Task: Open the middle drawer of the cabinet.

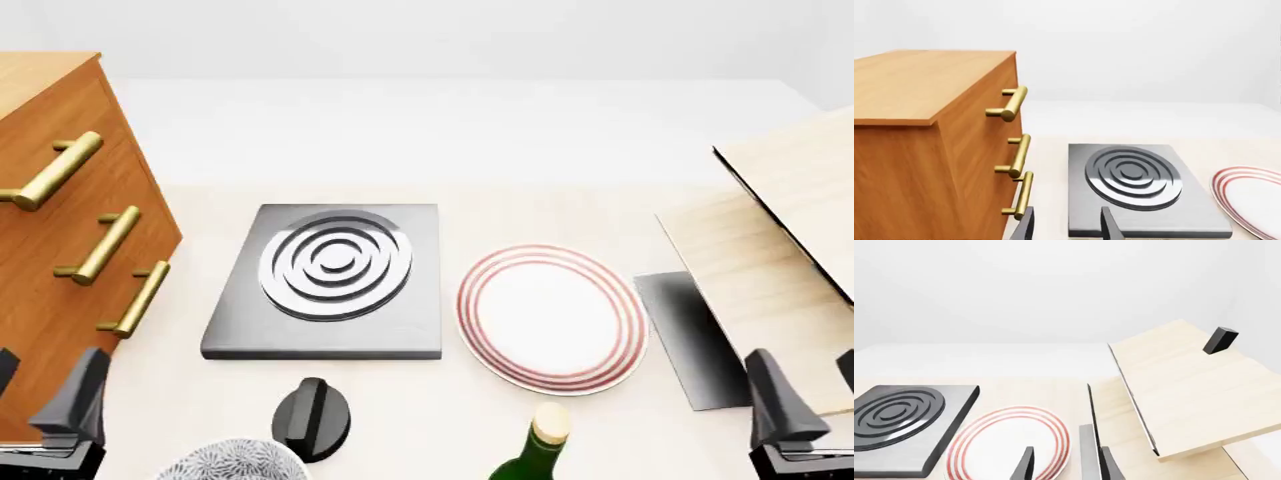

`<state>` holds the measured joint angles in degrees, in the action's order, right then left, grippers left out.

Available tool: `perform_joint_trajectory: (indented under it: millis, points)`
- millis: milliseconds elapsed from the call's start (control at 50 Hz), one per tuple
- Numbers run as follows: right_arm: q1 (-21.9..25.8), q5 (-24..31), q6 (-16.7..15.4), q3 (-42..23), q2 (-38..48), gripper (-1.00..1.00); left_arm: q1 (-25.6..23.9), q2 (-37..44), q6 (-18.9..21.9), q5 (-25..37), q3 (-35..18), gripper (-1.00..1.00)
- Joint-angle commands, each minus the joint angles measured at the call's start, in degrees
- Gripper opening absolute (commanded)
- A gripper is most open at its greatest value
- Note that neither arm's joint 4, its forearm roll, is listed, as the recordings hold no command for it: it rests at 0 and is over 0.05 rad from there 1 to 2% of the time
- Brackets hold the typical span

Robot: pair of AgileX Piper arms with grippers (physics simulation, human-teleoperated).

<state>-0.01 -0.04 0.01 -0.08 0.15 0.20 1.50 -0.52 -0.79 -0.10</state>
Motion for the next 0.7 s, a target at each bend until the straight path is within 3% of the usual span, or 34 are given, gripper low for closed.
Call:
perform_joint_trajectory:
  millis: [20, 160, 220, 340, 380, 440, 460, 500, 520, 580, 620, 640, 700]
  points:
    - [-0.02, -0.08, -0.04, -0.15, 0.26, 1.0, -0.23, -1.2, -1.34, 2.62, -1.24, 1.0]
    - [-0.02, -0.06, -0.02, -0.15, 0.27, 1.0, 0.79, -1.47, 0.46, 3.31, -2.56, 1.0]
    - [-0.01, -0.04, -0.14, -0.16, 0.2, 1.0, 0.23, -1.49, 1.74, 3.53, -4.64, 1.0]
    - [-0.02, -0.01, -0.05, -0.17, 0.22, 1.0, 0.87, -1.5, 0.59, 7.04, -10.94, 1.0]
    - [-0.02, 0.0, 0.0, -0.18, 0.24, 1.0, 2.41, -1.5, 4.8, 7.16, -13.26, 1.0]
    - [-0.02, 0.02, -0.03, -0.19, 0.22, 1.0, -0.59, -1.5, 5.81, 9.21, -16.38, 1.0]
    - [-0.01, 0.01, -0.07, -0.19, 0.21, 1.0, -2.34, -1.5, 8.66, 9.47, -19.11, 1.0]
    - [-0.02, 0.02, -0.03, -0.19, 0.23, 1.0, -2.87, -1.49, 9.8, 9.86, -19.75, 1.0]
    - [-0.02, 0.03, -0.05, -0.19, 0.21, 1.0, -2.5, -1.5, 11.58, 9.84, -20.97, 1.0]
    - [-0.02, 0.05, -0.06, -0.2, 0.2, 1.0, -2.1, -1.5, 11.97, 14.17, -23.43, 1.0]
    - [-0.02, 0.06, -0.06, -0.21, 0.19, 1.0, 1.73, -1.49, 17.11, 18.63, -21.96, 1.0]
    - [-0.02, 0.07, -0.05, -0.21, 0.2, 1.0, -0.63, -1.49, 16.08, 17.38, -23.55, 1.0]
    - [-0.02, 0.07, -0.06, -0.21, 0.18, 1.0, -1.39, -1.49, 21.93, 15.21, -23.96, 1.0]
